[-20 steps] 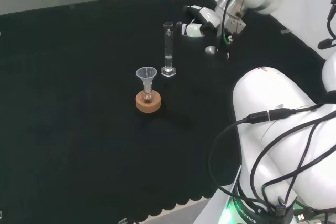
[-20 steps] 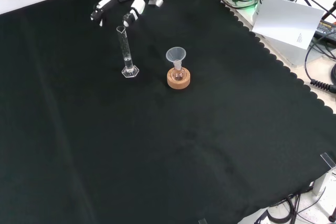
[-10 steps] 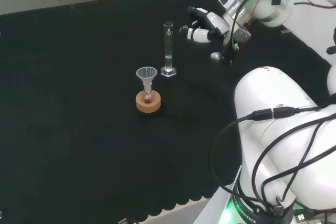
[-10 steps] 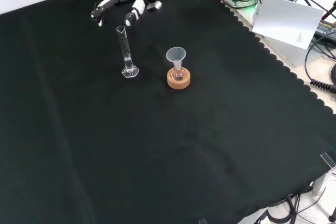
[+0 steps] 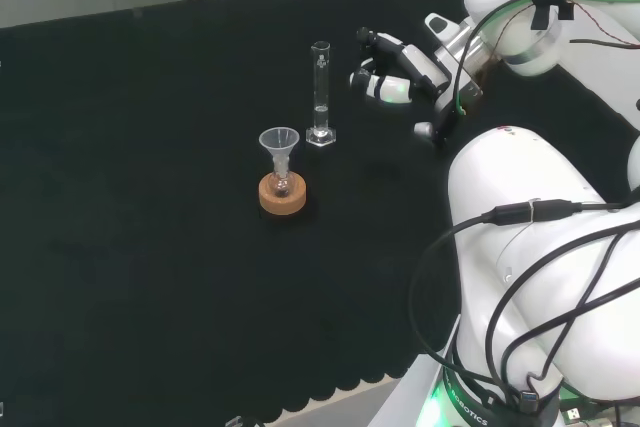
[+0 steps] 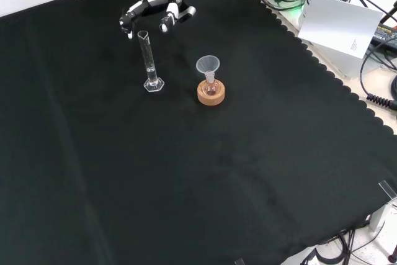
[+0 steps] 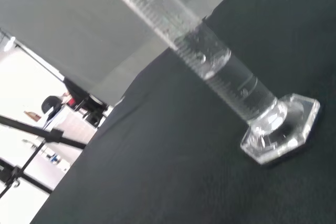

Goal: Pick up the graduated cylinder.

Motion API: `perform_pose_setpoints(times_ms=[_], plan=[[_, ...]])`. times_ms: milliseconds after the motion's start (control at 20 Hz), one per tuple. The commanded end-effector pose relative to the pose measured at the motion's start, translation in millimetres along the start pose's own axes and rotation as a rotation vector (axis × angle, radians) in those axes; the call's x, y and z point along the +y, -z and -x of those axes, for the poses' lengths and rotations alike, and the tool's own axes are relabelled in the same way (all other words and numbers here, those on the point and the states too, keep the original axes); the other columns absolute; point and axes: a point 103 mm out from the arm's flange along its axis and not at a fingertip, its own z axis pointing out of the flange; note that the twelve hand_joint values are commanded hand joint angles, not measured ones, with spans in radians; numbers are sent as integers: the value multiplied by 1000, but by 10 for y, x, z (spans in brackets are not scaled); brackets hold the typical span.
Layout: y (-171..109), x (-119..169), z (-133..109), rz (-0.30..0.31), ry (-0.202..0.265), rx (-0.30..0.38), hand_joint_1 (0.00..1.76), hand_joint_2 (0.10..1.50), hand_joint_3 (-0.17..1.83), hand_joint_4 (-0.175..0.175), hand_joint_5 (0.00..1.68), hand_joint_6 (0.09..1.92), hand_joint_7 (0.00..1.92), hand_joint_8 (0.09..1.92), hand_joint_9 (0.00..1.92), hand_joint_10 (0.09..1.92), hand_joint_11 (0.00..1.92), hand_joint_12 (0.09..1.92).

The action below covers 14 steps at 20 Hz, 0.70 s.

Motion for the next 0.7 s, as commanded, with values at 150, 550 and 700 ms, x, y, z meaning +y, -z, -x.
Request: perform_pose_setpoints(times_ms=[150,550,700], plan=[[-79,-8,34,-80,3,-23,758,788,344,2,378,87,379,607,624,550,391,1317],[-310,132,3,-58,0,8,847,731,446,2,383,87,336,592,587,540,349,1321],[-374,180,-21,-55,12,20,854,721,466,0,391,87,348,598,620,552,354,1323]])
